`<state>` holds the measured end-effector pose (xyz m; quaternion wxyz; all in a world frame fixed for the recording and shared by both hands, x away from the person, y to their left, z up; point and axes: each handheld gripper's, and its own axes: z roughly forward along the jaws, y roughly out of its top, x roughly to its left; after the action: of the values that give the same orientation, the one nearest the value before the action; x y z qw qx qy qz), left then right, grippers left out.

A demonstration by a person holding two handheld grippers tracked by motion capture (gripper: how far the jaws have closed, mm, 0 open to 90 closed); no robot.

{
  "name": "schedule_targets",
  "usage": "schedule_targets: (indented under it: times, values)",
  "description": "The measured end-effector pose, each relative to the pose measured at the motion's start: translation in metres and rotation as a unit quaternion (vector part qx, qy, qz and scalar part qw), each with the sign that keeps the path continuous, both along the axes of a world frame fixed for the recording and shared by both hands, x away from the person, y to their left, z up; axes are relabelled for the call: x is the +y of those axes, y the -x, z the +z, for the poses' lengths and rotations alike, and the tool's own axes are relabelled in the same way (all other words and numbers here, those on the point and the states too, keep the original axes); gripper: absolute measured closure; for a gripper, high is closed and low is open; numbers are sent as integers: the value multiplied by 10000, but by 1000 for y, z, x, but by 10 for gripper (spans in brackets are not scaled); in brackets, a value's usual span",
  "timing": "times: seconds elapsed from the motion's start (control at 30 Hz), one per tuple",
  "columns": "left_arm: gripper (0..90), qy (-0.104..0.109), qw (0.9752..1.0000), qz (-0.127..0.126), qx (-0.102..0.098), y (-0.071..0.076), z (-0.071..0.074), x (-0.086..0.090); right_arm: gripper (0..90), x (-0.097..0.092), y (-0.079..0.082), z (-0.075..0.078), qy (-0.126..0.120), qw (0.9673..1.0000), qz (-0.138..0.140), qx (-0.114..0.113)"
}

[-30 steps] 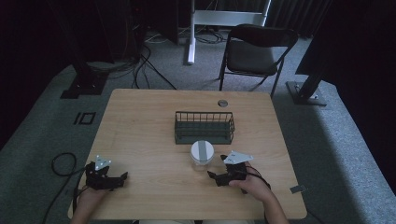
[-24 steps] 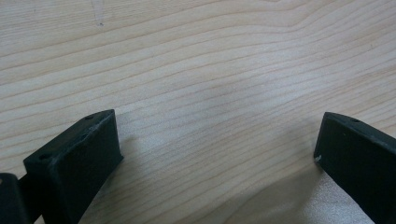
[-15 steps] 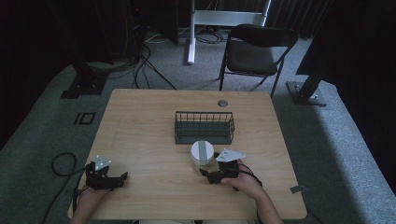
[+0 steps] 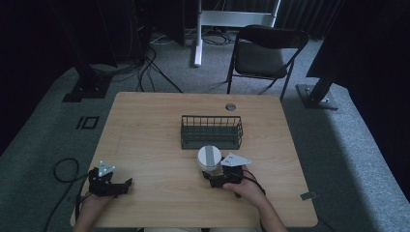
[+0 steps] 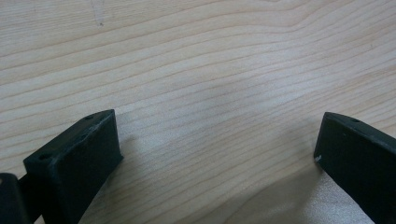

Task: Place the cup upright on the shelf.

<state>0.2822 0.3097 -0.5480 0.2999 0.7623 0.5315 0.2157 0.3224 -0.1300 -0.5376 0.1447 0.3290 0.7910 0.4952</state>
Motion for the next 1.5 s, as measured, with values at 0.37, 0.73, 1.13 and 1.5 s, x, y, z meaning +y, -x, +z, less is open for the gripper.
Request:
schedule_targets:
  times: [0.37, 0.73, 1.13, 1.5]
  values:
    - [6, -3, 10000, -2, 2, 0, 0, 0, 113, 11, 3, -3, -83, 9993, -361, -35]
    - [6, 0, 10000, 0, 0, 0, 0, 0, 113, 18, 8, -3, -96, 9961, -878, -84]
    - [6, 0, 10000, 1, 0, 0, 0, 0, 113, 29, 9, -5, -128, 9938, -1094, -139]
    - [6, 1, 10000, 1, 0, 0, 0, 0, 180, 34, 10, -5, 151, 9917, -1236, -319]
